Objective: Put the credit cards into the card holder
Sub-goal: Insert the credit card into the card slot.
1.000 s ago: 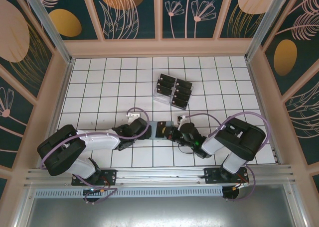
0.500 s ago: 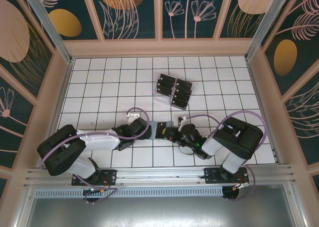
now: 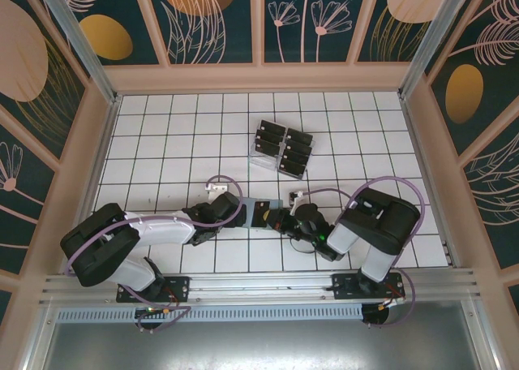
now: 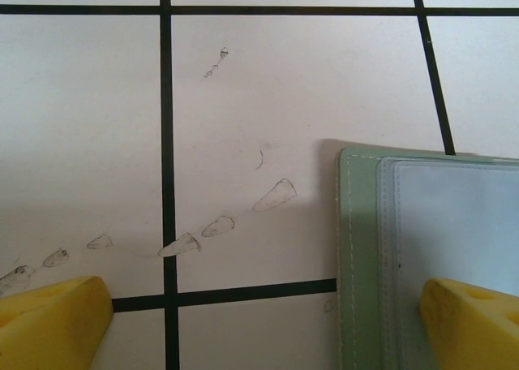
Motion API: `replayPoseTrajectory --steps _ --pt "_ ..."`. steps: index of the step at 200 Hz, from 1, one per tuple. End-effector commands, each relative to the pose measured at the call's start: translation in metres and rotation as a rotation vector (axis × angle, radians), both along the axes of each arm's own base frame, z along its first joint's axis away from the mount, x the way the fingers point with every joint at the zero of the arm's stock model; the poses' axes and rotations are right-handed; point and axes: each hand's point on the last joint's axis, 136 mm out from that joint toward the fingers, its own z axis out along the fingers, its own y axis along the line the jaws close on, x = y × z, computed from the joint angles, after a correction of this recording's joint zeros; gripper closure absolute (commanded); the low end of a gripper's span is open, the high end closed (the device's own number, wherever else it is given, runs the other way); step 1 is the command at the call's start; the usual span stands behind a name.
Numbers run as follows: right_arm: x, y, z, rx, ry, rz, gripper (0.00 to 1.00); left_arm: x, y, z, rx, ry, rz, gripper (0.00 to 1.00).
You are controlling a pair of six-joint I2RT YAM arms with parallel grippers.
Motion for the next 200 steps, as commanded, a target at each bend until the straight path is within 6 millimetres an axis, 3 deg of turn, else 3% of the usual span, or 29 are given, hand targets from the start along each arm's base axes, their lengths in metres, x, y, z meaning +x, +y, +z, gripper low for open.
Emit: replayPoseTrajectory --steps 1,200 --pt "-0.005 0.001 -0.005 0.011 0.022 0.016 1.0 -0.029 0.033 -0.036 0.125 0.136 0.016 0.01" --pt "0.009 0.006 -0.006 0.022 0.016 0.018 1.0 -0.031 0.034 -0.037 0.118 0.139 0.017 0.01"
